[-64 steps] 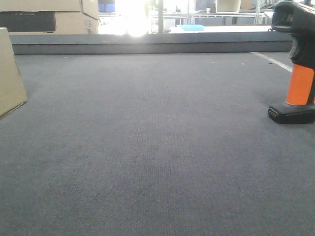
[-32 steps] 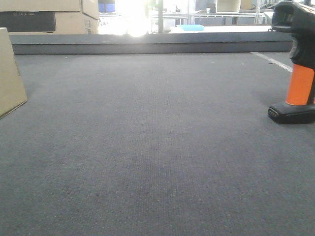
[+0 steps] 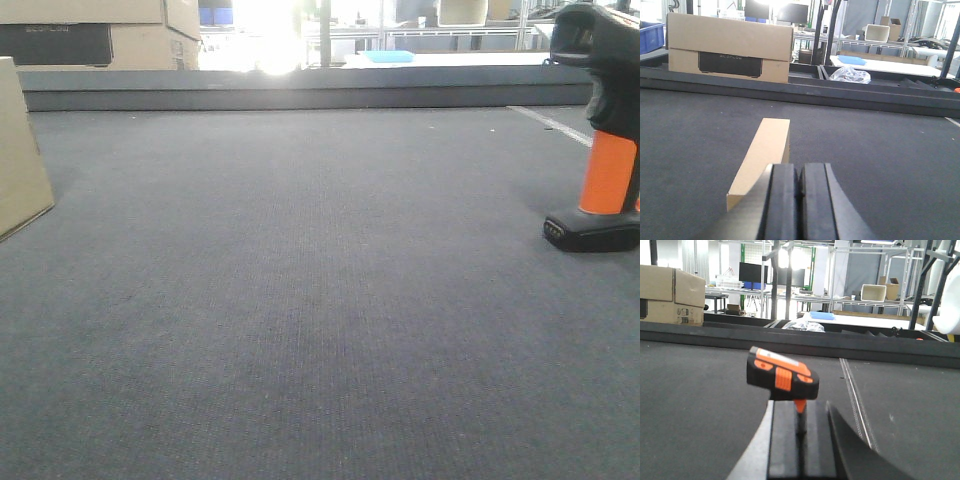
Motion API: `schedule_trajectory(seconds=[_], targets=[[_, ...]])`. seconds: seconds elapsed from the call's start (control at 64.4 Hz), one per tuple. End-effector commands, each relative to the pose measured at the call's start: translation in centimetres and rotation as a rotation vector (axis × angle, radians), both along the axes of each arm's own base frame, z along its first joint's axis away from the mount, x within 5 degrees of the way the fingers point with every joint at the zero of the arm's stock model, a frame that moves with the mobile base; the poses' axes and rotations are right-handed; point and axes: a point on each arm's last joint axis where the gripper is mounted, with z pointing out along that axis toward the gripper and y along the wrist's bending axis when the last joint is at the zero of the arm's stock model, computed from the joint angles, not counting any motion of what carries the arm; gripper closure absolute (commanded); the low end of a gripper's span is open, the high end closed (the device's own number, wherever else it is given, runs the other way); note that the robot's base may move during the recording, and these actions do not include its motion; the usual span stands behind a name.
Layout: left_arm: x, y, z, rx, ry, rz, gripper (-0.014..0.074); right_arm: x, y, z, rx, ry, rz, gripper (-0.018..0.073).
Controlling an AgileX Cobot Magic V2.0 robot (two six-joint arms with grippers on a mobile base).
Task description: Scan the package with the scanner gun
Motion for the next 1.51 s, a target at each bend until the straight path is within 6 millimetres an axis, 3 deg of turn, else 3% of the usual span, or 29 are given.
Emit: schedule_trajectory(seconds=[0.0,0.124,1.319,1.428,1.49], targets=[[0.0,0.0,0.1,0.001,-0.012,-0.001,0.0707,-0.1,0.0,-1.4,0.005,0.011,-0.003,0.0718],[-0.1,0.0,0.1,0.001,-0.014,-0.001,0.0707,0.4,-0.1,-3.6,0.022,0.021,-0.011,0.0718],[-0.1,0.0,0.1,0.001,-0.014,-0.001,0.0707,0.3,-0.2,-3.0,0.007,-0.038,-0.017,0.0721],[0.4,0.3,-0.6,0.049,-0.013,0.03,0.0707,0.3,-0.2,-3.0,0.007,-0.038,-0.017,0.0721],[1.2,0.4,-2.0,0.055,-0.008,0.026,0.0707,0.3,-0.2,-3.0,0.007,-0.038,-0.017,0.0721]])
